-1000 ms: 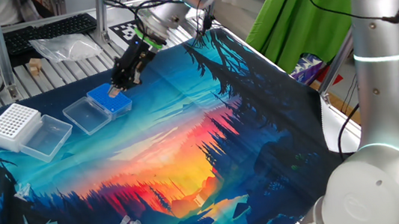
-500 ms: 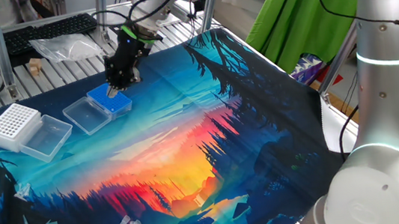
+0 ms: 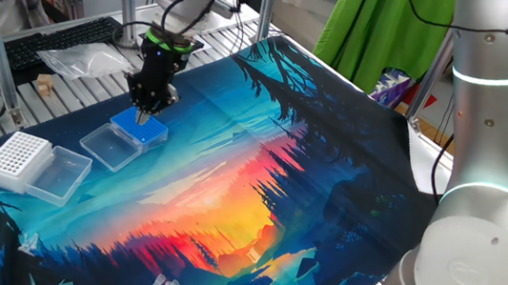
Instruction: Insert a small pipette tip into the holder for small pipette tips
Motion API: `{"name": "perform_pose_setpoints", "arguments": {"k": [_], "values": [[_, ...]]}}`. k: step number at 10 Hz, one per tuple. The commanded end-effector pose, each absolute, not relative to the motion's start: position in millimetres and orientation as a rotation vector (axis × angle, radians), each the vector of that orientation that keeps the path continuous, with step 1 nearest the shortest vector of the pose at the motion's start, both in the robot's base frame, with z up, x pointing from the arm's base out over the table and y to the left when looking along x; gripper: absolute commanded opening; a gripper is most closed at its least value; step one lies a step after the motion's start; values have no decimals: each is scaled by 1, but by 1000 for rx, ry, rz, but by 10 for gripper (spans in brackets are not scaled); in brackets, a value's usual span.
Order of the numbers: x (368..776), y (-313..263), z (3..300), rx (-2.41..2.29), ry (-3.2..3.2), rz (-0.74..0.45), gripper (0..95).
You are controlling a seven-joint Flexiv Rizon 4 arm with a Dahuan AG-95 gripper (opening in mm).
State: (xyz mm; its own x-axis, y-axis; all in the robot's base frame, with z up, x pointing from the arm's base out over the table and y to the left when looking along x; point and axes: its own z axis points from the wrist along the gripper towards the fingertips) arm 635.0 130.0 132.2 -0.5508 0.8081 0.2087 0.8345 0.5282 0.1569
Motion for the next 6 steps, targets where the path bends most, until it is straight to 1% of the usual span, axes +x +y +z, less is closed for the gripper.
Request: {"name": "perform_pose_setpoints", "arguments": {"k": [1,6], "values": [[632,130,135,-1338,-2744,-303,0],[629,131,135,-1378,-2718,-301,0]]}}
